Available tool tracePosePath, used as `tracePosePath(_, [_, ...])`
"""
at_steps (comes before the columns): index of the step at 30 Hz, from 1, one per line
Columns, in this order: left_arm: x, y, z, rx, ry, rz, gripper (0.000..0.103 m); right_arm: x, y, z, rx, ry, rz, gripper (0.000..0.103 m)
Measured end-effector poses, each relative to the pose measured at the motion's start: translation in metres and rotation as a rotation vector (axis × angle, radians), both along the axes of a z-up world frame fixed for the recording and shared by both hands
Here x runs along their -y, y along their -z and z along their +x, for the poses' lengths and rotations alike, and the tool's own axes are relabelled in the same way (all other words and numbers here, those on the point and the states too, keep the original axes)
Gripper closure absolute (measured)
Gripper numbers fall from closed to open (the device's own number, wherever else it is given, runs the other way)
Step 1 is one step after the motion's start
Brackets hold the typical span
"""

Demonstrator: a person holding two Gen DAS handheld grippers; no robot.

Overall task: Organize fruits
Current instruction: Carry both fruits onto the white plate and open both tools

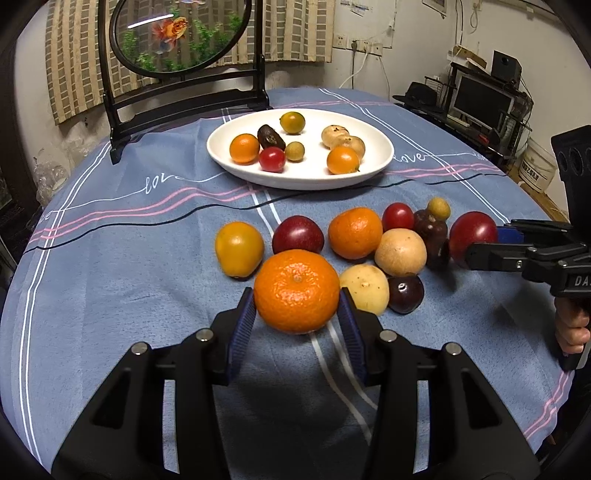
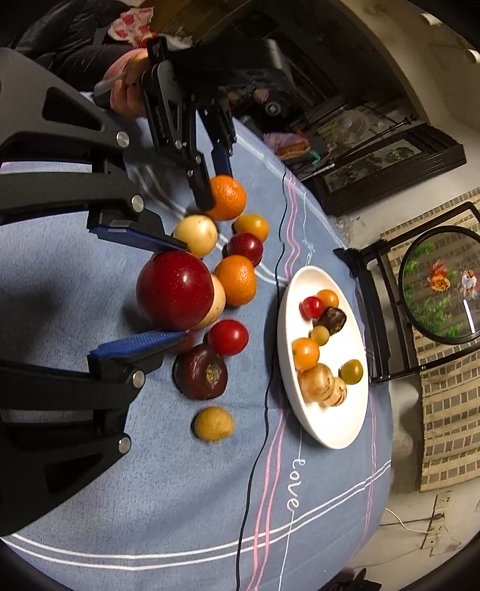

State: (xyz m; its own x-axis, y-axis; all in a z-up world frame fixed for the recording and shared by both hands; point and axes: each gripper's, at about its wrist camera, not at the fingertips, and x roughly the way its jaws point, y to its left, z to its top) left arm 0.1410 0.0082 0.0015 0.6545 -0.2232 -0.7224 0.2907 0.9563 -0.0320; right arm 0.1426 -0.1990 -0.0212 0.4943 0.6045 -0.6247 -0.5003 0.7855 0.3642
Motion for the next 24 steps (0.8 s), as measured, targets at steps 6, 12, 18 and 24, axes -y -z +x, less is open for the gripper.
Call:
tracePosePath(6, [-0.007, -0.014, -0.002, 0.016, -0.002, -0.043, 0.057, 0.002, -0.008, 0.007, -0.008, 0.006, 0.048, 0.06])
tracePosePath(12, [-0.007, -0.039, 0.017, 0.032, 0.01, -0.068, 0.057, 0.007, -0.03, 0.025, 0.037, 0.064, 0.069, 0.06])
tracePosePath(18, [0.007, -0.058, 0.066, 0.02, 0.006, -0.087, 0.057, 0.014, -0.052, 0.067, 0.085, 0.177, 0.091, 0.061])
tracePosePath(24, [0.031, -0.063, 0.132, -0.018, -0.014, -0.099, 0.057, 0.022, -0.054, 0.118, 0.09, 0.279, 0.094, 0.061])
